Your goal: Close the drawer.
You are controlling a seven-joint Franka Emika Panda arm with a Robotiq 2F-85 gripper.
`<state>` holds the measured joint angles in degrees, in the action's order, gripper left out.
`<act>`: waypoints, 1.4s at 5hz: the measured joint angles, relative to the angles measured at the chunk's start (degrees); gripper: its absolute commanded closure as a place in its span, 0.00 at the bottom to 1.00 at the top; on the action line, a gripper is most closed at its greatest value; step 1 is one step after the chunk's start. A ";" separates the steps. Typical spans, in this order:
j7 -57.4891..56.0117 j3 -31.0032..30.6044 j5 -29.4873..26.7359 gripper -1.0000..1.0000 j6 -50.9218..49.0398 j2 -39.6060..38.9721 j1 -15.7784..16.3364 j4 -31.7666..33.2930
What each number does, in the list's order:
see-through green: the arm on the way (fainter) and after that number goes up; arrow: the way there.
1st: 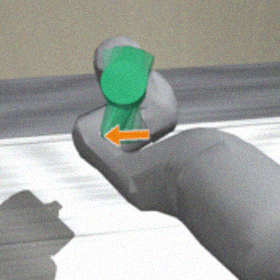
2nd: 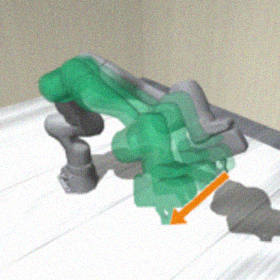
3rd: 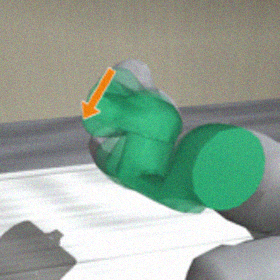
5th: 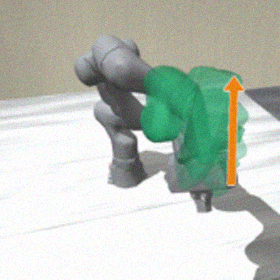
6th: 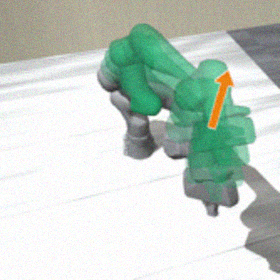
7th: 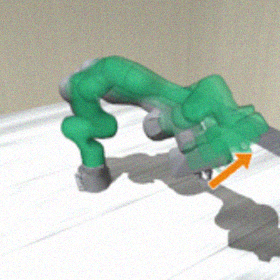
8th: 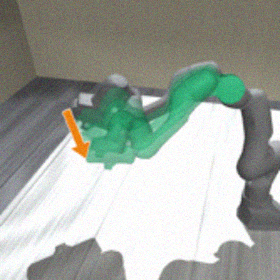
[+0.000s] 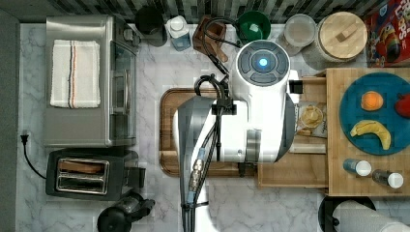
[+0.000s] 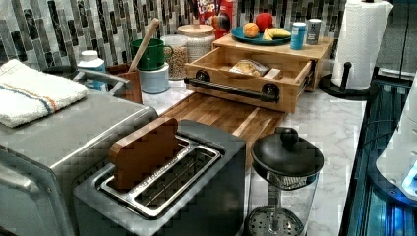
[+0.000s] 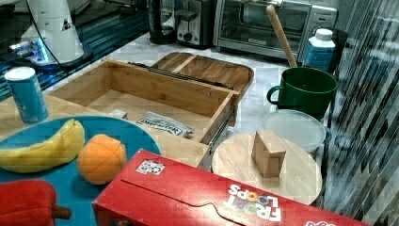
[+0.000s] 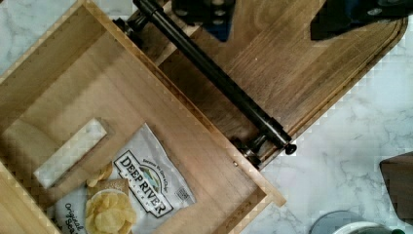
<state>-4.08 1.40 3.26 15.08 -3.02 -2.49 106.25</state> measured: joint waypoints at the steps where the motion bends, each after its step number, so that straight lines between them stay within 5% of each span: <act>1: -0.03 -0.49 0.33 1.00 0.00 -0.04 -0.61 0.39; 2: -0.03 -0.33 0.50 1.00 0.45 -0.36 -0.77 0.78; 3: -0.03 -0.29 0.51 0.00 0.50 -0.75 -0.88 0.78; 6: -5.34 -2.23 -2.10 0.00 -4.35 -2.76 -0.77 0.90; 7: -12.34 -3.58 -4.98 0.32 -3.34 -2.17 -0.76 2.80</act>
<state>-16.42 -2.18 -1.72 11.74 -5.19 -3.25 109.05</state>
